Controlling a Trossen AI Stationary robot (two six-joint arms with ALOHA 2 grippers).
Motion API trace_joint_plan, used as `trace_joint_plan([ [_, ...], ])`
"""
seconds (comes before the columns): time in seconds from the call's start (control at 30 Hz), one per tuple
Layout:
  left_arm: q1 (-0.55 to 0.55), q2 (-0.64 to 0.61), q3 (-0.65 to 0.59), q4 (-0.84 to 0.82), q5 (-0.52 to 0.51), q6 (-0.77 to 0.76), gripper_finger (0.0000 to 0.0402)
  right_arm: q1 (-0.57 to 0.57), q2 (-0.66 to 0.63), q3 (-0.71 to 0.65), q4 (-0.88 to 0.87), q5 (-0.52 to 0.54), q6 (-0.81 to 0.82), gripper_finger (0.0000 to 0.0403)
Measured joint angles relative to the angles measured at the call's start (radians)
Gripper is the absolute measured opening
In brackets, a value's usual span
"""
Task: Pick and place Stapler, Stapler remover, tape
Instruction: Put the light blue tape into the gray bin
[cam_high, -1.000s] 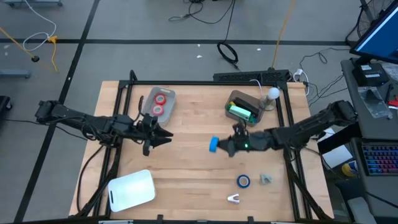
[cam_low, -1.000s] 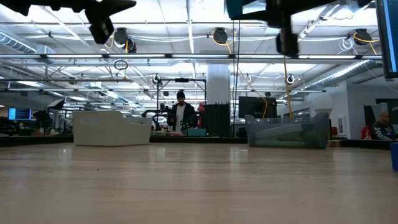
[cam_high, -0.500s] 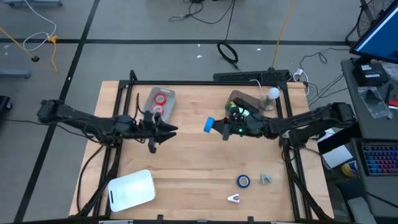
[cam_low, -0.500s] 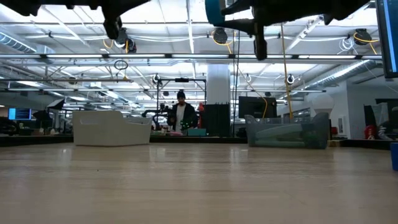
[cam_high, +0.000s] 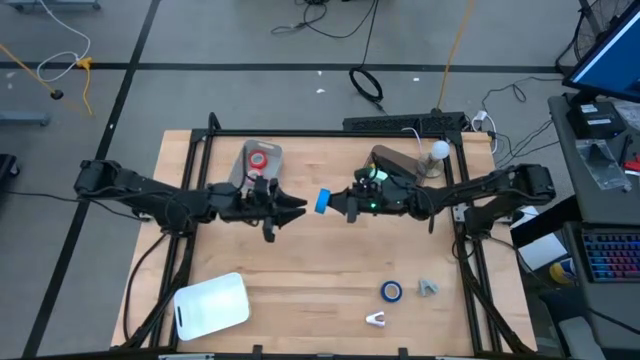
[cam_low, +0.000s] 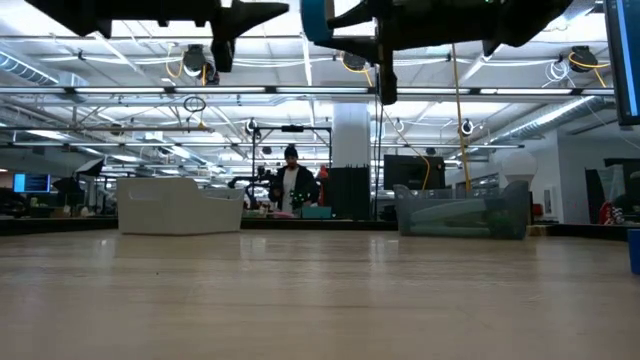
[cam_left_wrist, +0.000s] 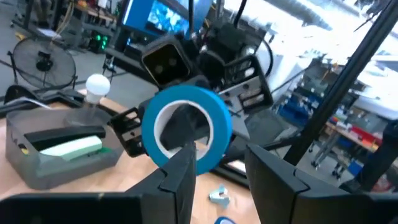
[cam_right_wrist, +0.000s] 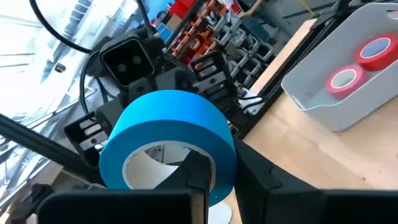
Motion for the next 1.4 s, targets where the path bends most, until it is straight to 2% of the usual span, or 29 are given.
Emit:
trace_joint_plan([
  [0.13,0.017,0.04,0.054,-0.074,0.019,0.008,0.0136,0.0,0.015,0.021,-0.003,-0.043,-0.001,0.0034],
  [0.37,0.017,0.064,0.104,-0.125,0.053,0.013,0.0136,0.001,0.013,0.024,-0.017,-0.053,0.003,0.0035],
  [0.77,0.002,0.069,0.109,-0.129,0.145,-0.042,0.0136,0.0,0.014,0.023,-0.025,-0.079,-0.015,0.0035],
  [1.1,-0.002,0.073,0.11,-0.128,0.157,-0.053,0.0136,-0.001,0.015,0.022,-0.013,-0.116,0.0,0.0035],
  [1.3,0.0,0.151,0.131,-0.057,0.14,-0.069,0.0136,-0.001,0.014,0.022,-0.02,-0.12,0.007,0.0035],
  [1.4,0.011,0.198,0.172,-0.067,0.177,-0.079,0.0136,0.0,0.014,0.021,-0.038,-0.124,0.007,0.0035],
])
